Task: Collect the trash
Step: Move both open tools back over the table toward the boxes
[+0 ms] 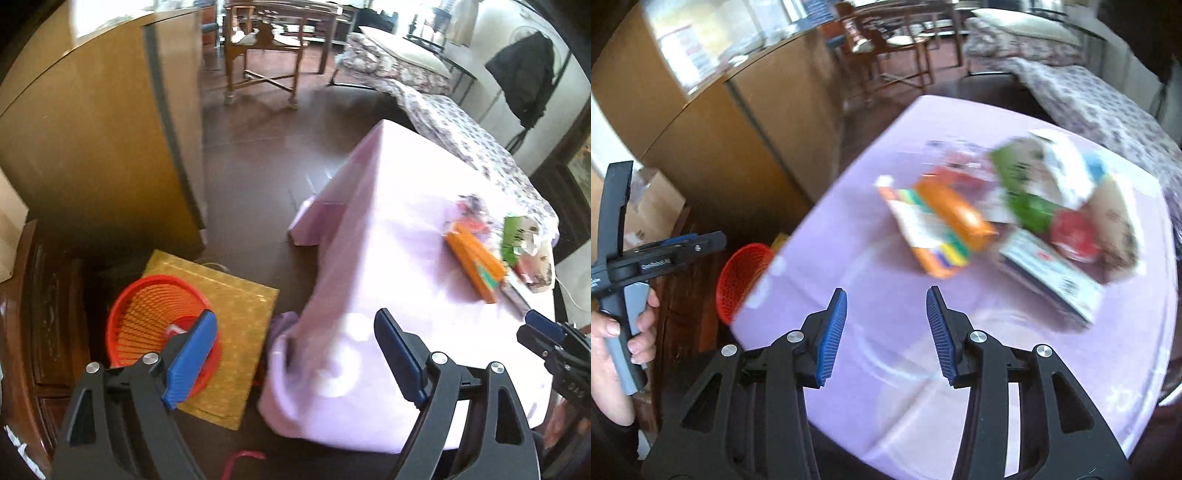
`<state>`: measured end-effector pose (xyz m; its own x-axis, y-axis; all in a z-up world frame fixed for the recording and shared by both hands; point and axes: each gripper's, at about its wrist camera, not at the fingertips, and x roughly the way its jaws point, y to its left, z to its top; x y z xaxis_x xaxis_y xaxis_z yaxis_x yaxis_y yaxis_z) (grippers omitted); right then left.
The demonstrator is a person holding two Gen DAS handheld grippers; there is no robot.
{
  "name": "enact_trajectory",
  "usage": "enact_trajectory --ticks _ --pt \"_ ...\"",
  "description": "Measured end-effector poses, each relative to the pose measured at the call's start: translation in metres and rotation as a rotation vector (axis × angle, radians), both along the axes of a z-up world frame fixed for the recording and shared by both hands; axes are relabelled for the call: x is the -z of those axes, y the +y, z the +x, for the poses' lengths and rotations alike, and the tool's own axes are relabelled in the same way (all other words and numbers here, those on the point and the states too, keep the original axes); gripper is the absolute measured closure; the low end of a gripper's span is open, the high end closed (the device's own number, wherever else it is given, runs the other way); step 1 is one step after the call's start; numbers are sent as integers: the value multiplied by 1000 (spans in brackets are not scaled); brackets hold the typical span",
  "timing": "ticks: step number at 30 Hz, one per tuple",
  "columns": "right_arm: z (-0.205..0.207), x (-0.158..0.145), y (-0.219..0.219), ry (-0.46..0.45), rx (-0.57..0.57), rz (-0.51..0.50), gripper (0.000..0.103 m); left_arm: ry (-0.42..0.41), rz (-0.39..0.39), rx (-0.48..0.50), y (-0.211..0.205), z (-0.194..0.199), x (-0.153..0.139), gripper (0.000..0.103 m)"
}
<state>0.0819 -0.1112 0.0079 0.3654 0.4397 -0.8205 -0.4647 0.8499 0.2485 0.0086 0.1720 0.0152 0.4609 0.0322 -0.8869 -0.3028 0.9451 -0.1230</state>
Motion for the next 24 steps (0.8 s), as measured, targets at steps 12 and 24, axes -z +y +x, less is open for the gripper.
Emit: enact_trajectory --ticks 12,24 --pt "10 5 -70 -86 144 37 46 52 -68 139 -92 55 11 17" --pt "22 18 -112 -47 240 118 43 126 -194 92 -142 116 28 15"
